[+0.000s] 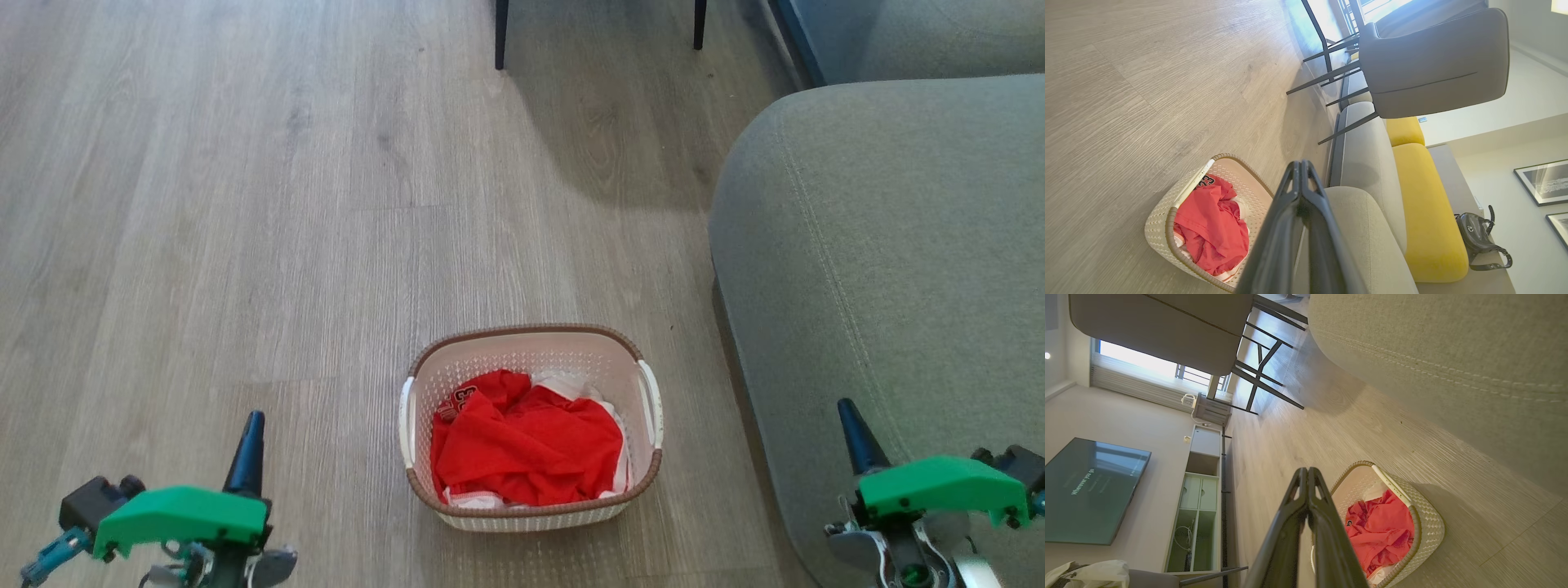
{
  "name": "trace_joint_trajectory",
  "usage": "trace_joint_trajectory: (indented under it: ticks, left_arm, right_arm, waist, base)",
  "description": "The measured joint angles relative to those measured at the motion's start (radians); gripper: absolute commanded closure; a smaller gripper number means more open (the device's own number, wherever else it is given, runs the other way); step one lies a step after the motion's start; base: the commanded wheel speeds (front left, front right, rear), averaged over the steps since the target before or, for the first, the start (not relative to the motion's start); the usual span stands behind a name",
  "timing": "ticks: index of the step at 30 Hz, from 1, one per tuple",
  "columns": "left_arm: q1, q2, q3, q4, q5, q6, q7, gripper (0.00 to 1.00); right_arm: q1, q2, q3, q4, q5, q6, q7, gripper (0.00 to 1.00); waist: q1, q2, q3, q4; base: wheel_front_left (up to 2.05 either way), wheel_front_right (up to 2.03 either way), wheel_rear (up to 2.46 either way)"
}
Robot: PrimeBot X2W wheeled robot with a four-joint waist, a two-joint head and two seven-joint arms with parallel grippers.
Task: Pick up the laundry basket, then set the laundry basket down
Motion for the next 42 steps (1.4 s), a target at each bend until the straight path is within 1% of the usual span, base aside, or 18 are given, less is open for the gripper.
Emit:
trace_joint_trajectory:
  ticks: [23, 30, 37, 42]
  left_arm:
    - [-0.037, -0.003, 0.036, -0.001, -0.262, -0.025, 0.067, 1.0]
    - [-0.043, -0.004, 0.046, -0.001, -0.345, -0.027, 0.086, 1.0]
    - [-0.065, -0.005, 0.064, -0.002, -0.424, -0.044, 0.109, 1.0]
    - [-0.067, -0.005, 0.067, -0.002, -0.45, -0.044, 0.112, 1.0]
  right_arm:
    - [-0.023, -0.004, -0.037, 0.0, 0.249, 0.0, 0.063, 1.0]
    - [-0.023, -0.004, -0.052, 0.0, 0.325, 0.0, 0.085, 1.0]
    - [-0.027, -0.004, -0.062, 0.0, 0.4, 0.0, 0.107, 1.0]
    - [-0.037, -0.004, -0.067, 0.0, 0.429, 0.0, 0.114, 1.0]
  waist:
    - [0.0, 0.0, 0.002, -0.006]
    - [0.0, 0.0, 0.003, -0.008]
    - [0.0, 0.0, 0.003, -0.01]
    - [0.0, 0.0, 0.004, -0.01]
  base:
    - [0.0, 0.0, 0.0]
    - [0.0, 0.0, 0.0]
    - [0.0, 0.0, 0.0]
    - [0.0, 0.0, 0.0]
